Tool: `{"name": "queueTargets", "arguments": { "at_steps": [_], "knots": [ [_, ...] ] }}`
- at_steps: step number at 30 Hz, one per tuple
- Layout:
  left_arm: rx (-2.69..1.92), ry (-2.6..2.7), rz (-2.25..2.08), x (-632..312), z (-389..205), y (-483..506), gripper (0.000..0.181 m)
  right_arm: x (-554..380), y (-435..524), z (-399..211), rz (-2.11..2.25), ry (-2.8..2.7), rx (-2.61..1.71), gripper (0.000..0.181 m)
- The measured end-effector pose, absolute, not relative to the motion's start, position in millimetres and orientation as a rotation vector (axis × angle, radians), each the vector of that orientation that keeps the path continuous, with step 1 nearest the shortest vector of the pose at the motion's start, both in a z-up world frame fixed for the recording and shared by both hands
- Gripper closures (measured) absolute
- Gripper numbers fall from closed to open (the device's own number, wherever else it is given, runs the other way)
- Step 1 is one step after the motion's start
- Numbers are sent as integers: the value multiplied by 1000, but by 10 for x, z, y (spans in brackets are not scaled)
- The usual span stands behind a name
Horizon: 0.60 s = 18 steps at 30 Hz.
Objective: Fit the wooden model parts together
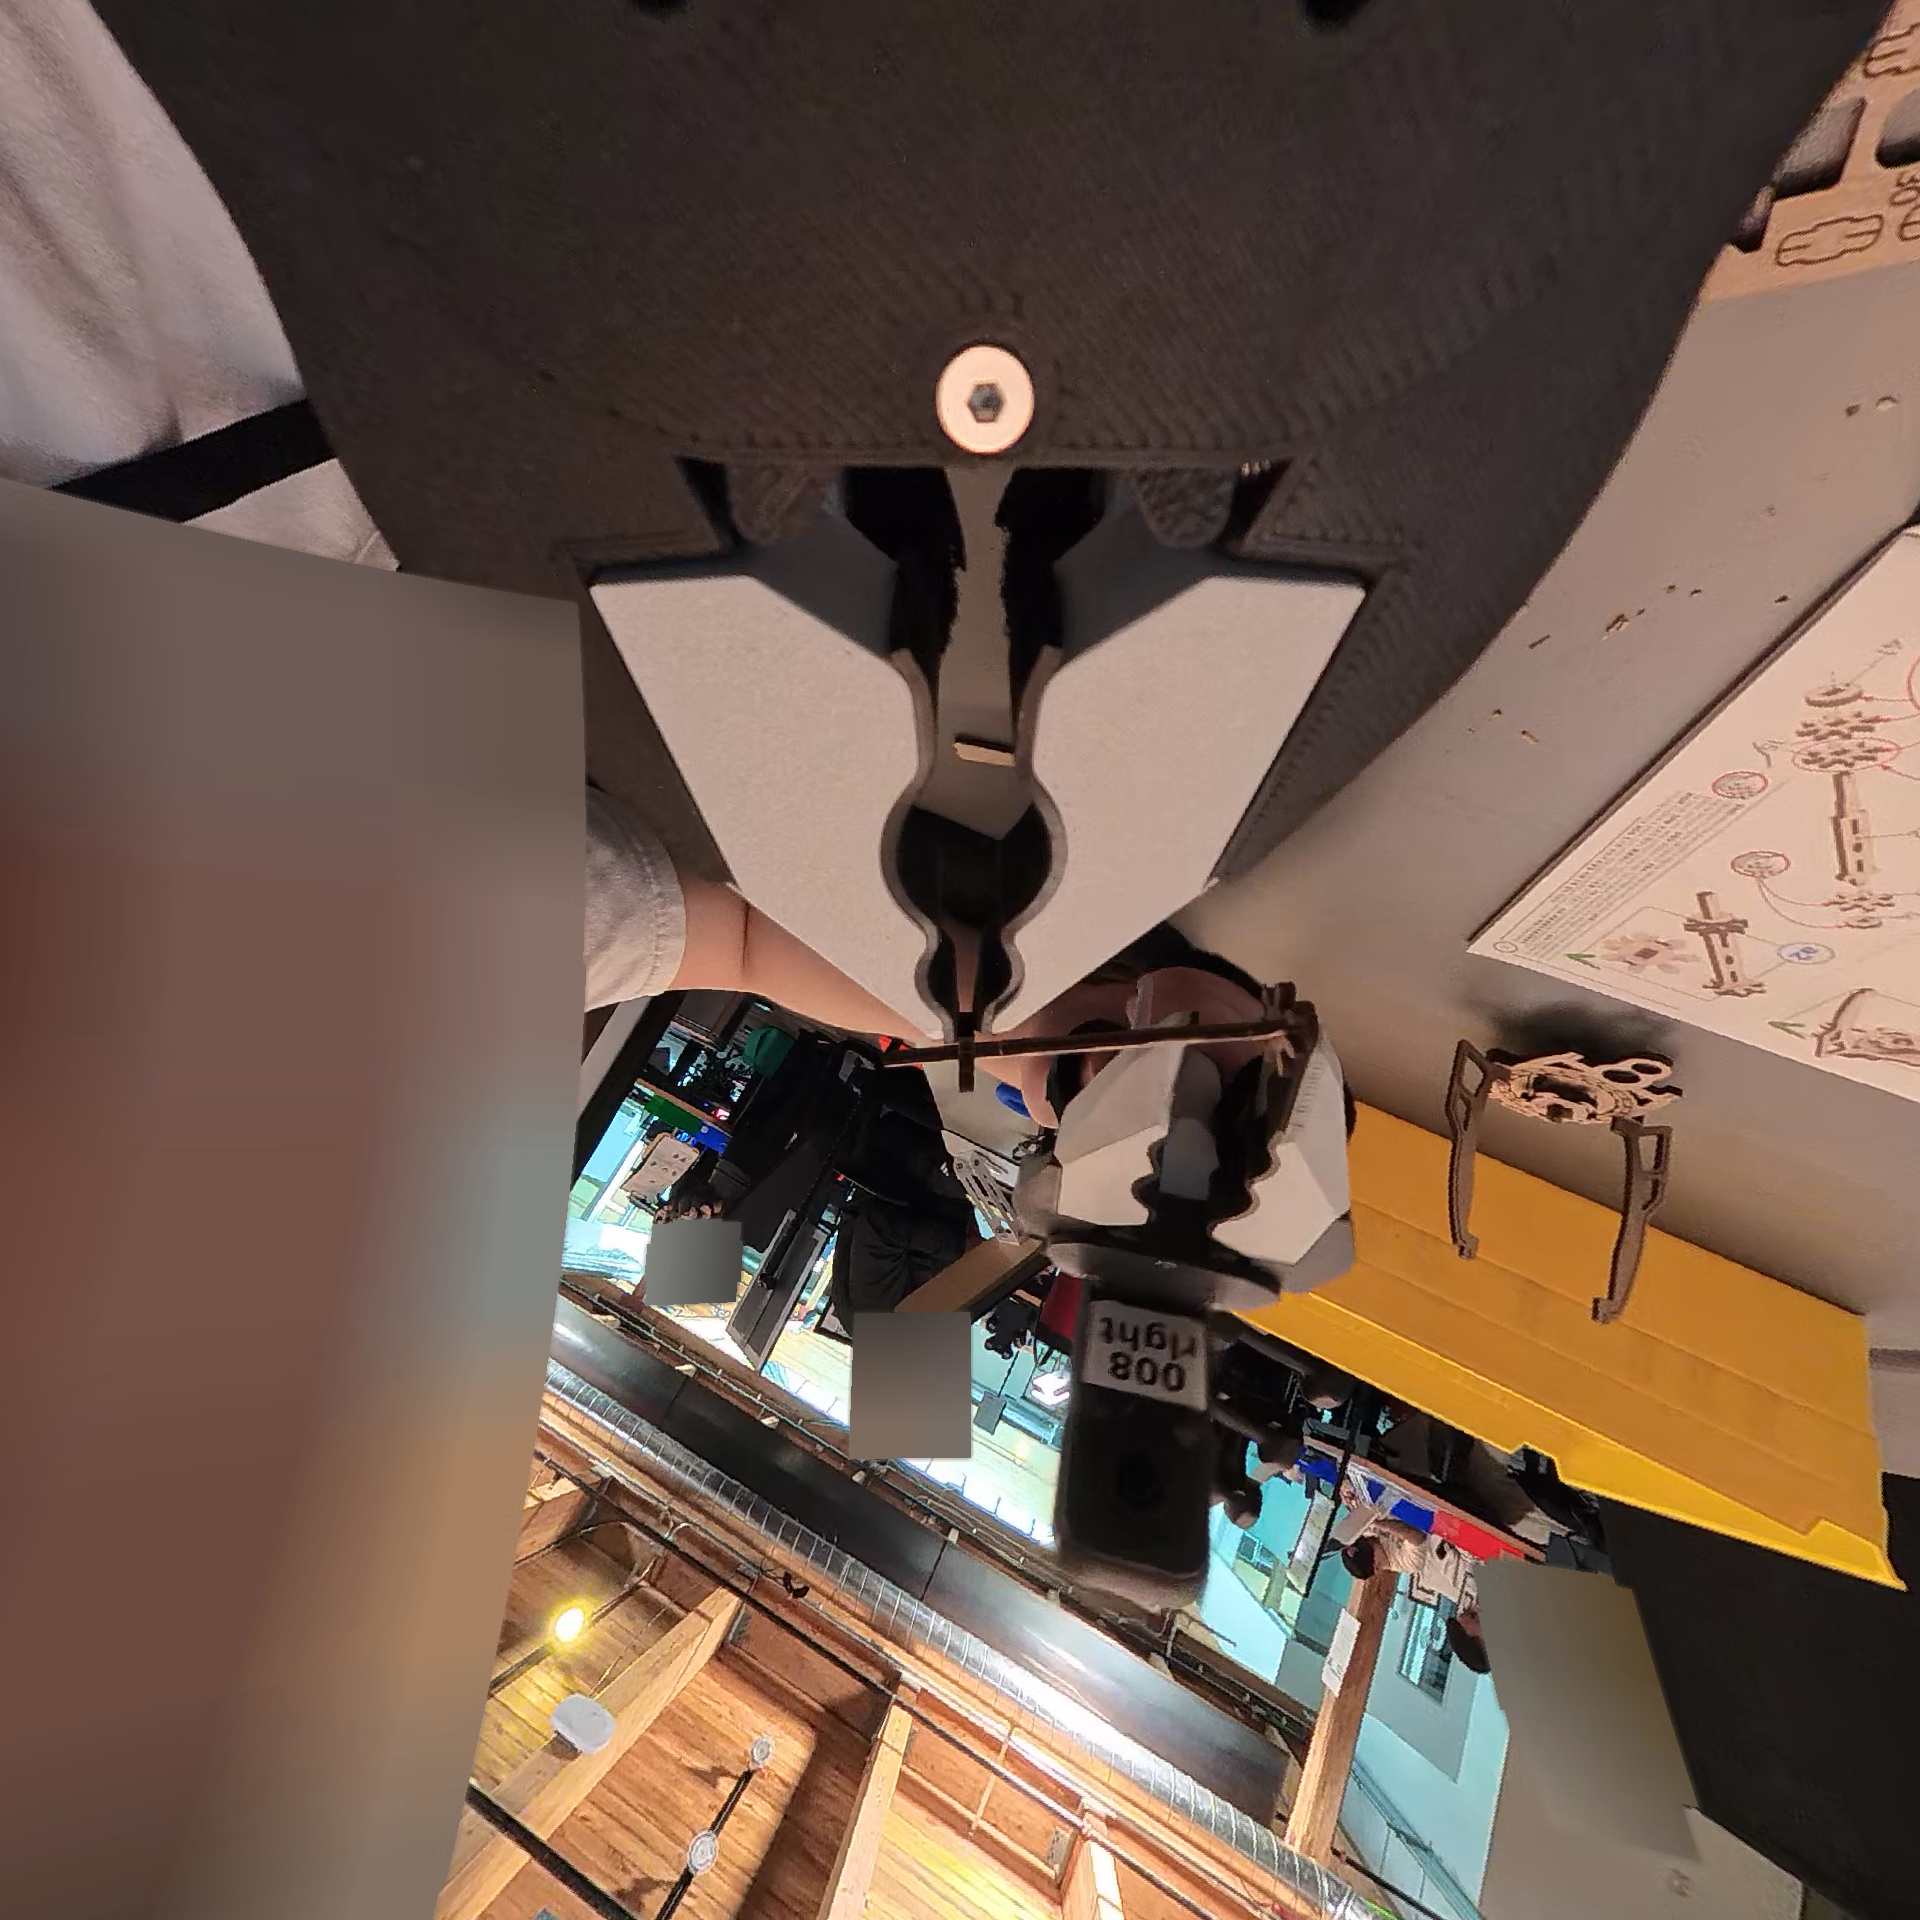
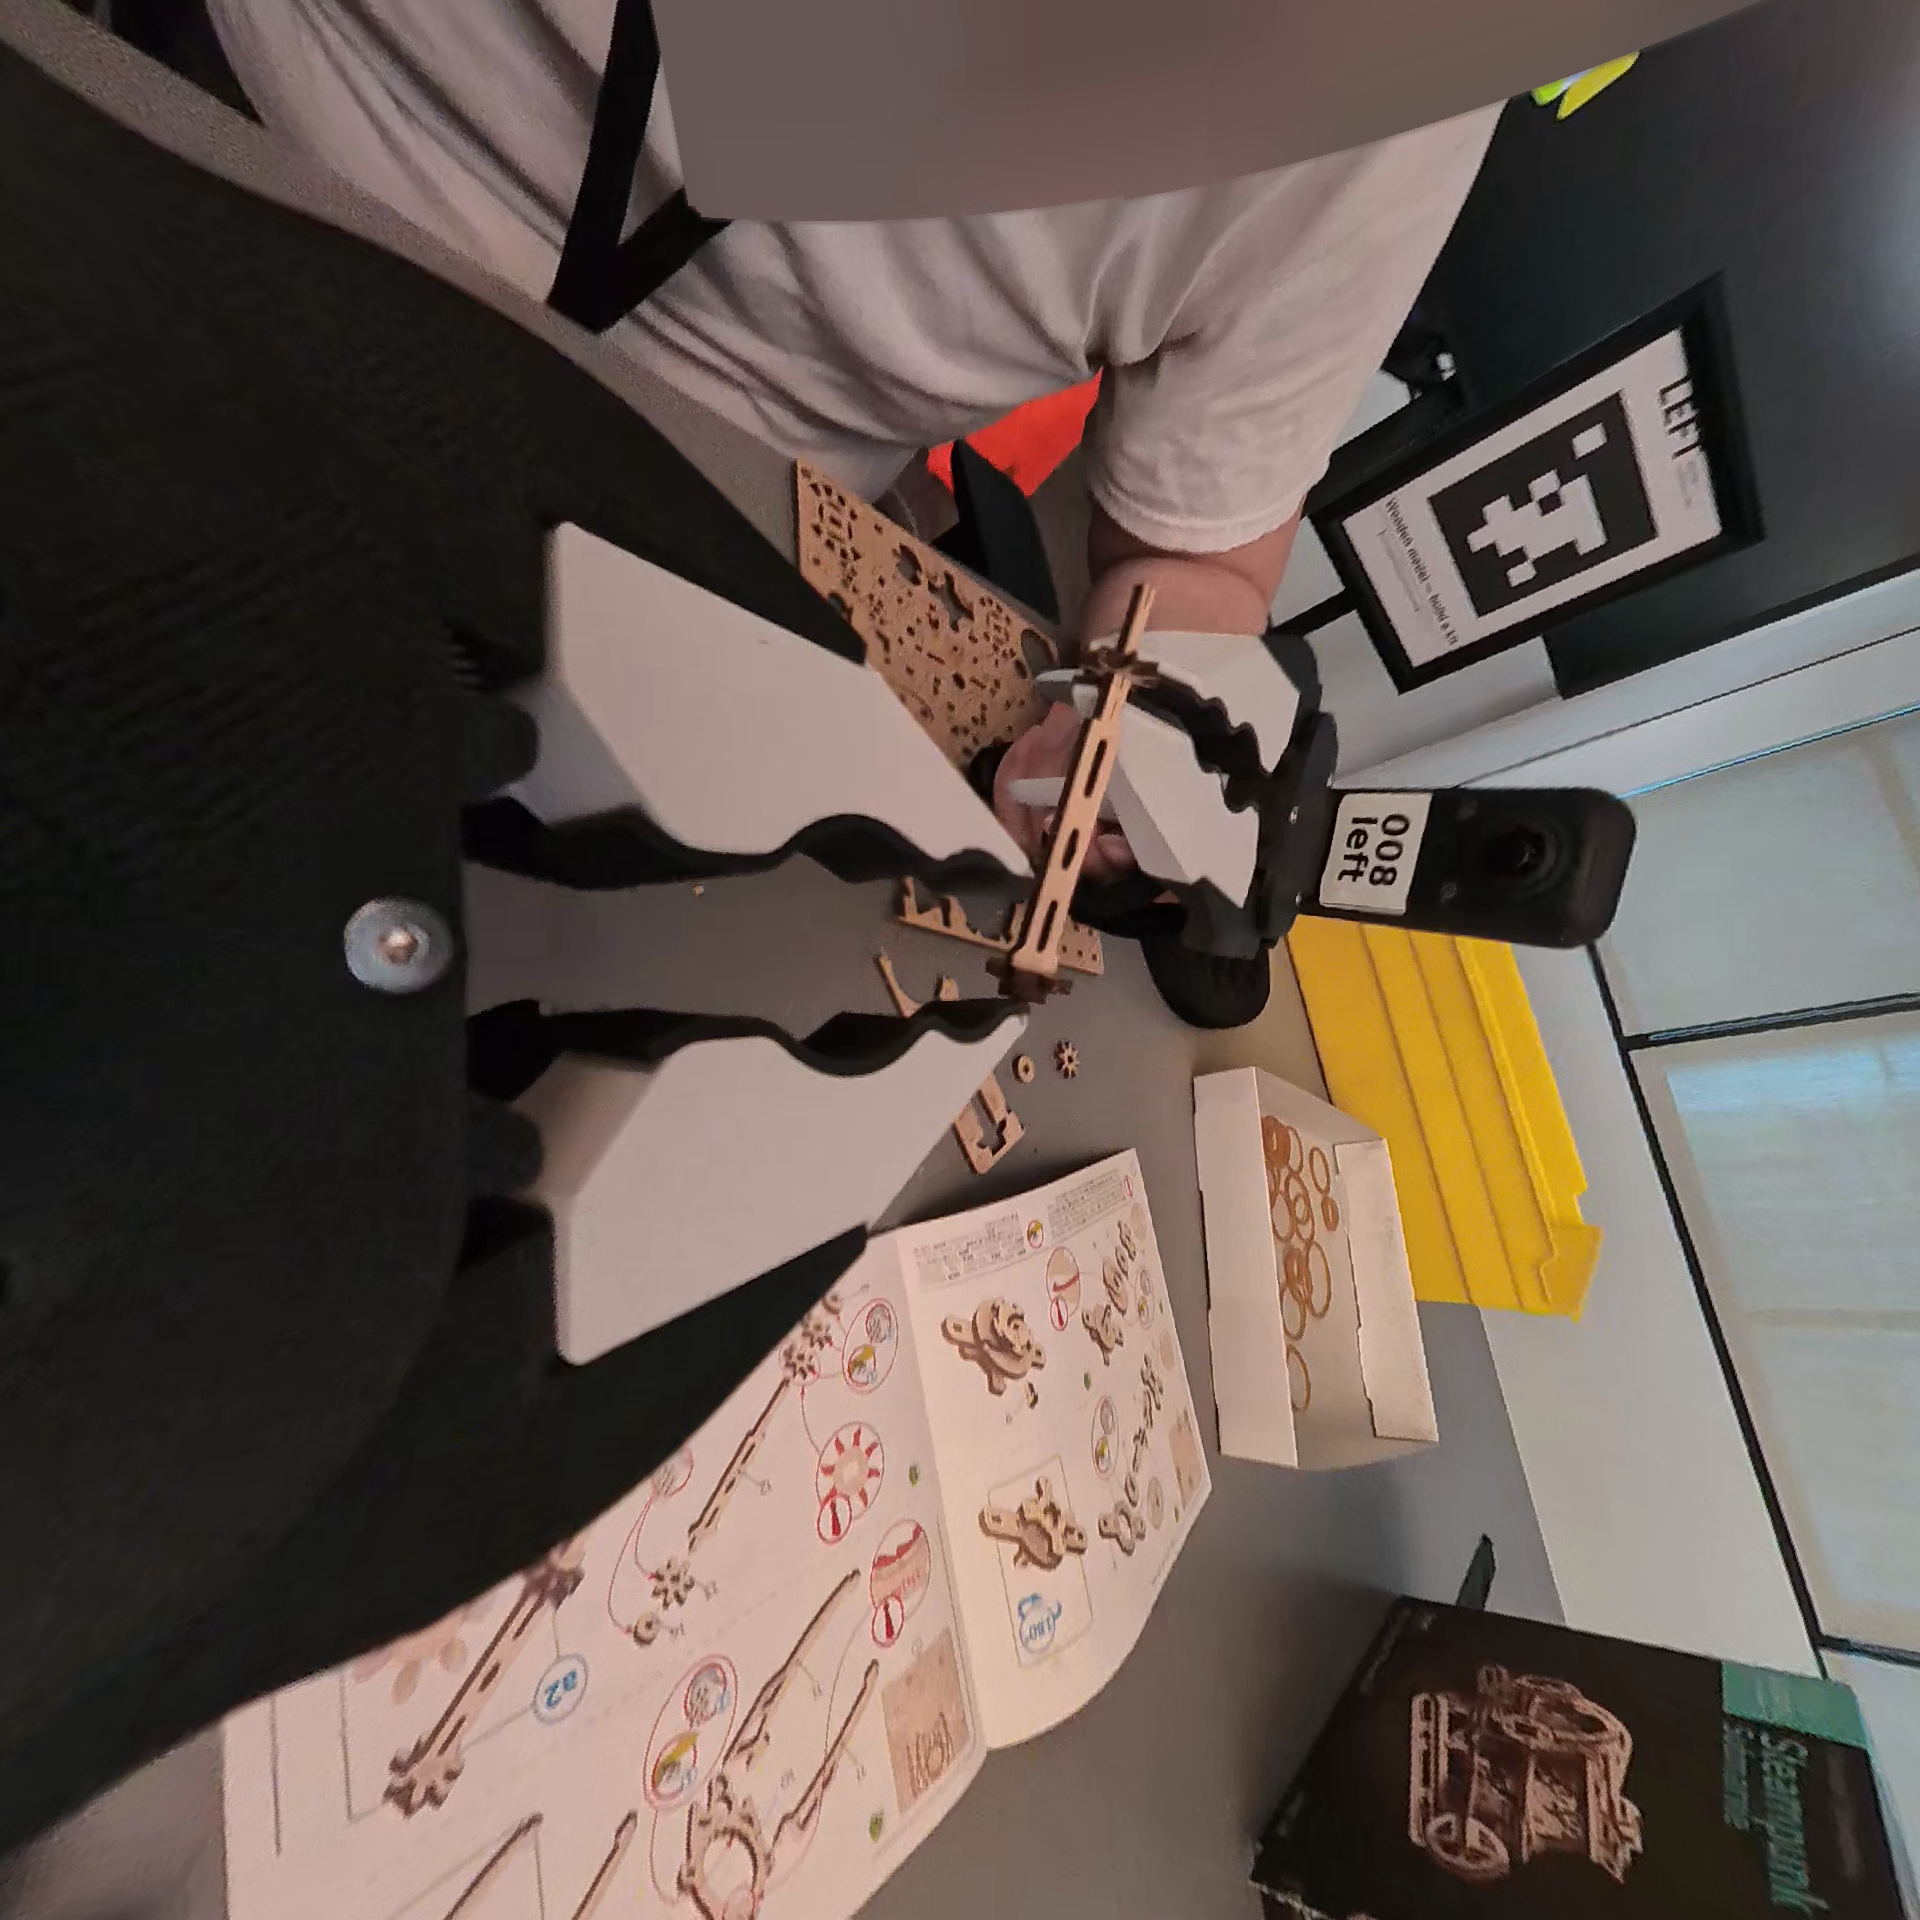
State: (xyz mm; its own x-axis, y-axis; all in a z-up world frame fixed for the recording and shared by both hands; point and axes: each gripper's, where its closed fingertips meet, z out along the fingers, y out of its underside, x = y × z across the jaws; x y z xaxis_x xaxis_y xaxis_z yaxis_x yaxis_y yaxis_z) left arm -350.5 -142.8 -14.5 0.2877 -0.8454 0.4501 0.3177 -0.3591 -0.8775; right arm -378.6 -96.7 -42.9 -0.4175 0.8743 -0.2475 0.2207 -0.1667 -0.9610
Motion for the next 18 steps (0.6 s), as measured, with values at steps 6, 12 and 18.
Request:
{"name": "queueTargets", "arguments": {
  "at_steps": [6, 12, 18],
  "knots": [
    [-1478, 494, -1386, -3458, -186, -1419, 181, -3751, -945, -483, 1591, -1616, -1269, 171],
    [-1498, 513, -1344, -3450, -223, -1428, 180, -3717, -892, -462, 1597, -1600, -1274, 175],
    [-1500, 502, -1349, -3456, -226, -1418, 180, -3720, -891, -478, 1592, -1606, -1279, 175]
  ]
}}
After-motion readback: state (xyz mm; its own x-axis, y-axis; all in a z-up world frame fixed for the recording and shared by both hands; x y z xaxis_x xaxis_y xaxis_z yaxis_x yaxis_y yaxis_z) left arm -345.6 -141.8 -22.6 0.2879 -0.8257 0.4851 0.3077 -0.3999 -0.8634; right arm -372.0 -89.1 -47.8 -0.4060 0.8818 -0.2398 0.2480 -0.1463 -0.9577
